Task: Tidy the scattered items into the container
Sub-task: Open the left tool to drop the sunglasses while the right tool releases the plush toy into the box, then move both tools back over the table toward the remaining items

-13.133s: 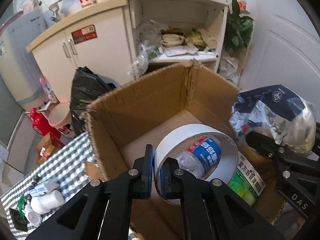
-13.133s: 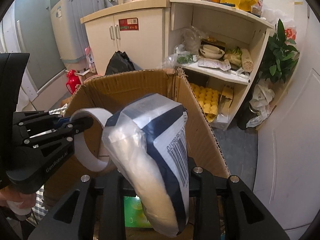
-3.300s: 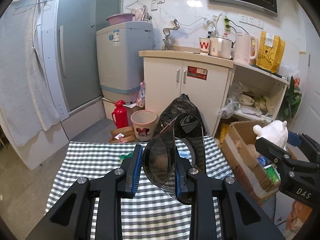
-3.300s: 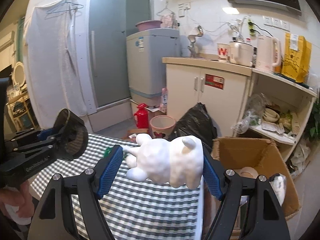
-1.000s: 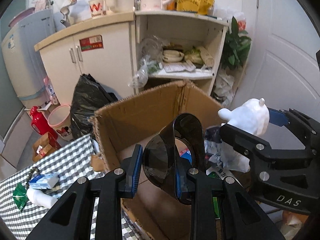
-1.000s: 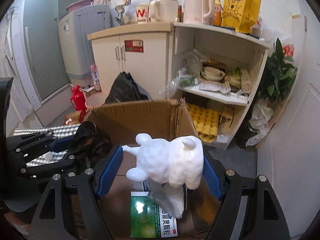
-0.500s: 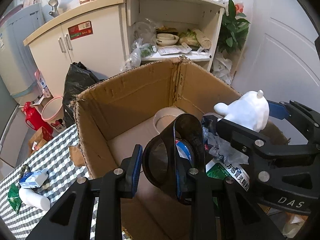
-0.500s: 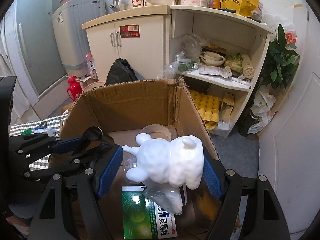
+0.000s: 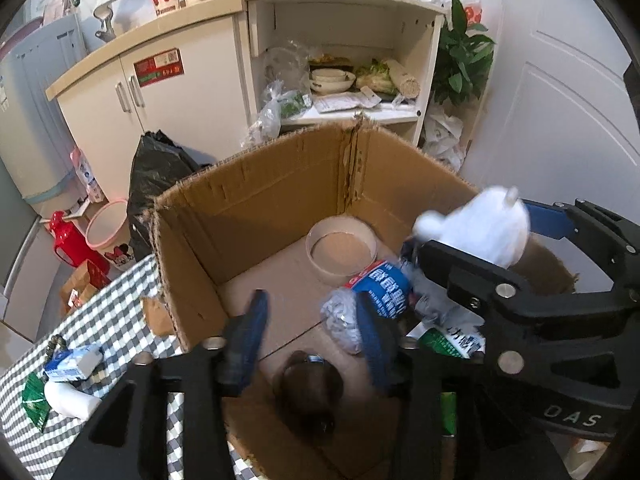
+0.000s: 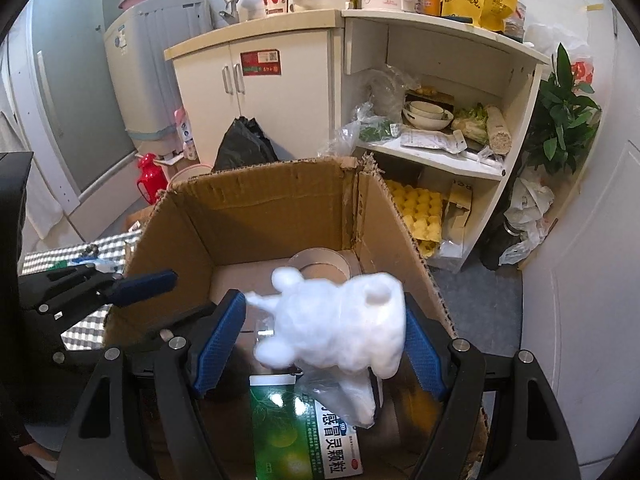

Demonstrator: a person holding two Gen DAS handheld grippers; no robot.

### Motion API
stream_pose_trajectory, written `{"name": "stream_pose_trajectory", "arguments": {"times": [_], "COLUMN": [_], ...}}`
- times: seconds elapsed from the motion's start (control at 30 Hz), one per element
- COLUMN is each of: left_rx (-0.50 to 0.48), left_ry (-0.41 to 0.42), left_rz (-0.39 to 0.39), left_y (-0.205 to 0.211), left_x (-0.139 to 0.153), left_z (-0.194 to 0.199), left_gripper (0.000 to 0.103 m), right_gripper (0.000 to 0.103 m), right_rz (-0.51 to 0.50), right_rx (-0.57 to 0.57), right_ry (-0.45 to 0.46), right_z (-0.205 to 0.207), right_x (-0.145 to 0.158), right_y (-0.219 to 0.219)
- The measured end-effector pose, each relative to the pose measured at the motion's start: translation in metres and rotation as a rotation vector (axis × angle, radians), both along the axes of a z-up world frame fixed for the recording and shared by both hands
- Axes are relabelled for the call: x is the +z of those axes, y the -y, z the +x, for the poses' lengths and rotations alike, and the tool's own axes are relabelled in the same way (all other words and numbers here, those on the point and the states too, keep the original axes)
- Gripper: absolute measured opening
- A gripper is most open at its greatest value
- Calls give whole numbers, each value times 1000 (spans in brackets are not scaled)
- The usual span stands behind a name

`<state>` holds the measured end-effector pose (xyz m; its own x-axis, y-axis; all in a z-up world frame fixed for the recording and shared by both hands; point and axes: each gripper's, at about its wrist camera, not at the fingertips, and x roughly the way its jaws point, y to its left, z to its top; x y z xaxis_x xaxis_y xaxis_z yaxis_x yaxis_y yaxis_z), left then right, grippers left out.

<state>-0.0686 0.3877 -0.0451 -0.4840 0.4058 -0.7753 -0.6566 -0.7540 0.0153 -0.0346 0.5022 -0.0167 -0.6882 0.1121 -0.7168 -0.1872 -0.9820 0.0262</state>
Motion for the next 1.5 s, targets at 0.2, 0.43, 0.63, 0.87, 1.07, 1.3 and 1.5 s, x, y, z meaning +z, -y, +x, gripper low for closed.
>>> {"name": "stream_pose_trajectory", "arguments": {"times": [0.2, 0.43, 0.63, 0.87, 1.07, 1.3, 1.5], "left_rx": [7, 23, 44, 72, 103, 152, 228], "left_ry": [-38, -81, -110, -147, -172, -197, -223], "left_rz": [18, 38, 52, 74, 90, 107, 130], "left_y": [6, 17, 31, 51, 74, 107, 146], "left_x": [18, 38, 51, 69, 80, 89, 98], "left_z": [5, 11, 18, 23, 27, 28, 27], "left_gripper": [64, 64, 64, 64, 64, 64, 76], "right_gripper": [86, 87, 87, 92, 95, 103, 103], "right_rz": [13, 19, 16, 30, 45, 56, 64], "right_rx": [1, -6, -4, 2, 7, 16, 44], "right_ry": [-45, -113, -152, -199, -226, -259, -265], "right_z": [5, 16, 24, 33, 38, 40, 35], "right_x": [16, 37, 51, 69, 80, 90, 93], "right_y": [7, 14, 22, 36, 51, 71, 97]}}
